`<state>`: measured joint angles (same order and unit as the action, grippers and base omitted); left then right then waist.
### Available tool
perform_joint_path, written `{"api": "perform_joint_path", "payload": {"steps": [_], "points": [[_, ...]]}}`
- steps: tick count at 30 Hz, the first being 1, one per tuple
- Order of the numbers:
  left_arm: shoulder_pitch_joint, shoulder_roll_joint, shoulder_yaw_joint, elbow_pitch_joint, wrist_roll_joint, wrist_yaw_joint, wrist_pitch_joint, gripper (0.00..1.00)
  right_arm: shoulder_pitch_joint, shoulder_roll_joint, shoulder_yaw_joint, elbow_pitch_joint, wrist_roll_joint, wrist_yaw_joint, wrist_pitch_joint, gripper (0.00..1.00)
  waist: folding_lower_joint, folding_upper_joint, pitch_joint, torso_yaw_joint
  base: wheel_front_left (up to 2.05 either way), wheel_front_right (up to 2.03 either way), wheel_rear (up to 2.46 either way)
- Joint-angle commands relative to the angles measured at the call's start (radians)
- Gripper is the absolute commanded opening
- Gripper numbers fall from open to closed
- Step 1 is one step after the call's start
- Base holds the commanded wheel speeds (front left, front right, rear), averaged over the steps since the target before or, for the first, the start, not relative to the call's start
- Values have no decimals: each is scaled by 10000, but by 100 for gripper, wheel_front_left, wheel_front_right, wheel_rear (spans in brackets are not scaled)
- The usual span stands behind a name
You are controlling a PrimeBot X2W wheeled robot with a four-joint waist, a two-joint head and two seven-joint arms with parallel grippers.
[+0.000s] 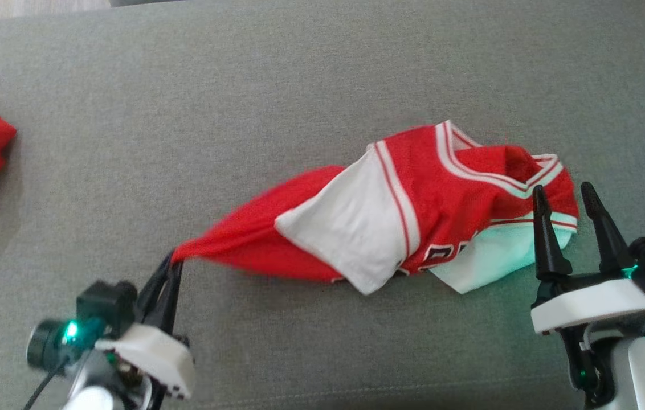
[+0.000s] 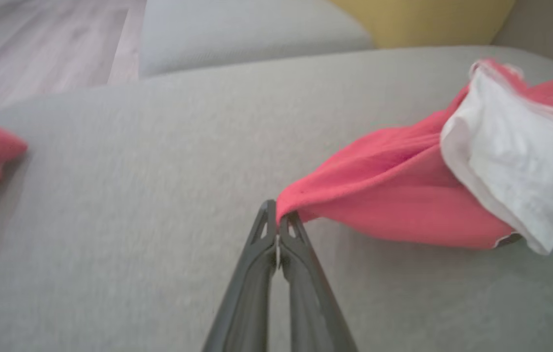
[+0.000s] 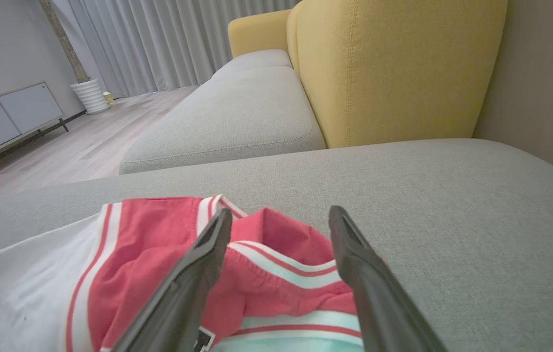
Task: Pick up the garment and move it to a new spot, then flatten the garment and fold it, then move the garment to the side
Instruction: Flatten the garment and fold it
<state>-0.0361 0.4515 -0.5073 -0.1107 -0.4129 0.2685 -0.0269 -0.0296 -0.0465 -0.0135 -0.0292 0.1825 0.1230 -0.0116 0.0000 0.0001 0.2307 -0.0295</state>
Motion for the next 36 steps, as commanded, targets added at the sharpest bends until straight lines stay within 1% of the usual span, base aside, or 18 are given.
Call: {"api": "perform_joint_path", "payload": {"steps": [1, 3, 6, 7, 8, 9, 11, 14, 17, 20, 24, 30, 36], "points": [[-155, 227, 506, -35, -202, 71, -40, 0, -72, -37, 202, -286, 80, 77, 11, 100, 0, -1, 9, 25, 0, 0, 0], [-20, 80, 535, 485, -461, -4, -167, 0, -88, -37, 235, -268, 81, 77, 33, 100, 0, -1, 3, 44, 0, 0, 0], [-91, -235, 459, 1392, -775, -288, -408, 0, -111, -37, 294, -250, 77, 77, 64, 100, 0, -1, -13, 45, 0, 0, 0], [-146, -352, 438, 1663, -870, -380, -491, 20, -117, -37, 316, -251, 61, 77, 80, 100, 0, -1, -23, 46, 0, 0, 0], [-208, -446, 410, 1911, -929, -458, -563, 50, -121, -37, 329, -258, 49, 77, 94, 100, 0, -1, -33, 45, 0, 0, 0], [-286, -534, 396, 2123, -965, -516, -656, 100, -123, -37, 340, -268, 41, 77, 108, 100, 0, -1, -42, 40, 0, 0, 0], [-450, -689, 363, 2450, -1011, -629, -842, 100, -121, -37, 354, -290, 14, 77, 132, 100, 0, -1, -71, 37, 0, 0, 0], [-693, -902, 419, 2581, -923, -611, -1405, 100, -96, -37, 387, -298, 3, 77, 200, 100, 0, -1, -141, 22, 0, 0, 0], [-902, -1101, 541, 2445, -827, -609, -1927, 100, -81, -37, 438, -320, -46, 77, 257, 100, 0, -1, -215, 34, 0, 0, 0], [-1055, -1245, 737, 2147, -614, -546, -2213, 100, -71, -37, 487, -373, -155, 77, 274, 100, 0, -1, -307, 59, 0, 0, 0], [-1136, -1357, 1007, 1662, -204, -423, -2326, 100, -10, -37, 504, -466, -272, 77, 300, 100, 0, -1, -433, 92, 0, 0, 0], [-1002, -1332, 1312, 1167, 350, -247, -2344, 100, 86, -37, 566, -634, -414, 77, 357, 100, 0, -1, -609, 116, 0, 0, 0], [-866, -1397, 1378, 1165, 433, -352, -2346, 100, 141, -37, 585, -662, -442, 77, 430, 100, 0, -1, -695, 150, 0, 0, 0]]}}
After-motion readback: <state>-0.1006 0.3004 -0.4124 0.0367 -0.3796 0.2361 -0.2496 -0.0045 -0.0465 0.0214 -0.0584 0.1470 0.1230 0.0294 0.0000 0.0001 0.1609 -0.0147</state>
